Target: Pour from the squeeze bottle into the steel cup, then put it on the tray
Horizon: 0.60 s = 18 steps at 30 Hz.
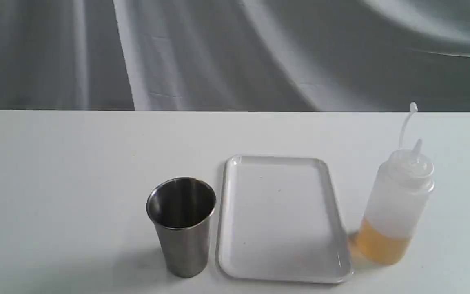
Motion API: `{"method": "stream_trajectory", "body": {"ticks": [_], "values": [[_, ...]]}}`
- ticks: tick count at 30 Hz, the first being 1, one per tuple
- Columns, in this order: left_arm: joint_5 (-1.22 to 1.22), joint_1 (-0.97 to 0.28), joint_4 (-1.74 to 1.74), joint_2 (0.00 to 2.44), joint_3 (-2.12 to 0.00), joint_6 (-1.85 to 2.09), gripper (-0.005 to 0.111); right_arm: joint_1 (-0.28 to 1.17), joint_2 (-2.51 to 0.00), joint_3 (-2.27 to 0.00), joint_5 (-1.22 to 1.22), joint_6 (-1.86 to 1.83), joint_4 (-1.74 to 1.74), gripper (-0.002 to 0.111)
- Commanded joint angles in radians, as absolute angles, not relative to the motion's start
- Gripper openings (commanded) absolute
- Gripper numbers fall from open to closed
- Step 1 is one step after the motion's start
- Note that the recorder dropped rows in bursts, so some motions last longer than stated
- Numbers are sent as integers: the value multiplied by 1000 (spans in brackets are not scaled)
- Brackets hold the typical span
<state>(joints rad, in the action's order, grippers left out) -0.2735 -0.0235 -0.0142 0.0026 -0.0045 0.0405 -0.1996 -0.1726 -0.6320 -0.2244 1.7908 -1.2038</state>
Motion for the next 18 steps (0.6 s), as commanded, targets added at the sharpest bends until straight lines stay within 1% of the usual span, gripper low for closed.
{"method": "stream_trajectory", "body": {"ticks": [1,7,12,18], "values": [[-266,-22,-15,0,0,37,0,-195,-255,-672,-204,1828,-1228,0],[-266,-22,-15,0,0,37,0,-195,-462,-749,-197,1833,-1233,0],[-266,-22,-15,0,0,35,0,-195,-623,-807,-193,1833,-1332,0],[-266,-22,-15,0,0,35,0,-195,-731,-817,-230,1914,-1341,0]]}}
